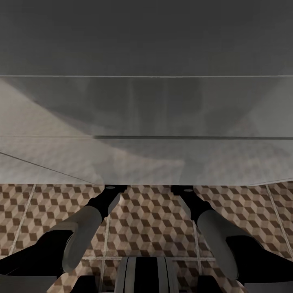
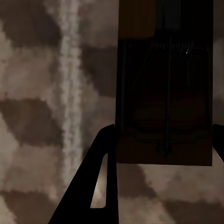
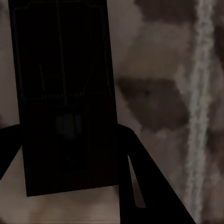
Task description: Take the four mousetraps from the cabinet in the bathroom and place them on the bathroom floor. Make sure all four end up on the same floor surface, and ensure that at least two of them are either under or directly next to the same bathroom sink.
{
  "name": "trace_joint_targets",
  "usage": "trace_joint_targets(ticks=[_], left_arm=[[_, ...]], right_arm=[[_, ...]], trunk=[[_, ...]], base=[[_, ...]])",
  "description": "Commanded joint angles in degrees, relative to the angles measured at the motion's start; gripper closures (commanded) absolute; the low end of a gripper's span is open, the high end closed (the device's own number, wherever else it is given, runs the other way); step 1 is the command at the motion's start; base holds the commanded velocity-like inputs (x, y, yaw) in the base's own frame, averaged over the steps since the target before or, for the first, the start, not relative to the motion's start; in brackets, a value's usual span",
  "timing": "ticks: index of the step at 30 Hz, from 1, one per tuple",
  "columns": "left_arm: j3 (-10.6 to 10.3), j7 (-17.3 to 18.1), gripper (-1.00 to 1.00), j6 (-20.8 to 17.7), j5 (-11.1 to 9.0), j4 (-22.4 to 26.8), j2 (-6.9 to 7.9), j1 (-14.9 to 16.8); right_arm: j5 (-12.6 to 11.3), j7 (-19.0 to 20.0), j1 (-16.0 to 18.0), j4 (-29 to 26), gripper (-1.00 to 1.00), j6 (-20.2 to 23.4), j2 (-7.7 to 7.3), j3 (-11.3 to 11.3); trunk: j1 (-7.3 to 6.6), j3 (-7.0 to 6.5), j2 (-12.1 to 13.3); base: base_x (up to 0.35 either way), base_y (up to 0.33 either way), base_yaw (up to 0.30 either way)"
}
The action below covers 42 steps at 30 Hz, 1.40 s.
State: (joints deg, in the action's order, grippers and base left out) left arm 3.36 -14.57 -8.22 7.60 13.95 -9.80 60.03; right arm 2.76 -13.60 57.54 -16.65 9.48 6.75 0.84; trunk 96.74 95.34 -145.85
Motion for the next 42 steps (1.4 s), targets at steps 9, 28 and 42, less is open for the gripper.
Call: trace_joint_targets(ticks=[9, 28, 42], left_arm=[[0.33, -0.11, 1.0, -0.17, 0.66, 0.11, -0.05, 0.0], [0.33, -0.11, 1.0, -0.1, 0.66, 0.13, -0.05, 0.0], [0.29, -0.1, 1.0, -0.04, 0.66, 0.12, -0.06, 0.0]], right_arm=[[0.14, -0.38, -0.01, 0.03, 1.0, 1.1, -0.07, 0.12], [0.14, -0.38, -0.02, 0.04, -1.0, 2.55, -0.07, 0.12], [0.14, -0.38, 0.01, 0.04, -1.0, 2.99, -0.07, 0.12]], trunk=[[-0.01, 0.03, -0.01], [-0.01, 0.03, -0.01], [-0.01, 0.03, -0.01]], base=[[0.0, 0.0, 0.0], [0.0, 0.0, 0.0], [0.0, 0.0, 0.0]])
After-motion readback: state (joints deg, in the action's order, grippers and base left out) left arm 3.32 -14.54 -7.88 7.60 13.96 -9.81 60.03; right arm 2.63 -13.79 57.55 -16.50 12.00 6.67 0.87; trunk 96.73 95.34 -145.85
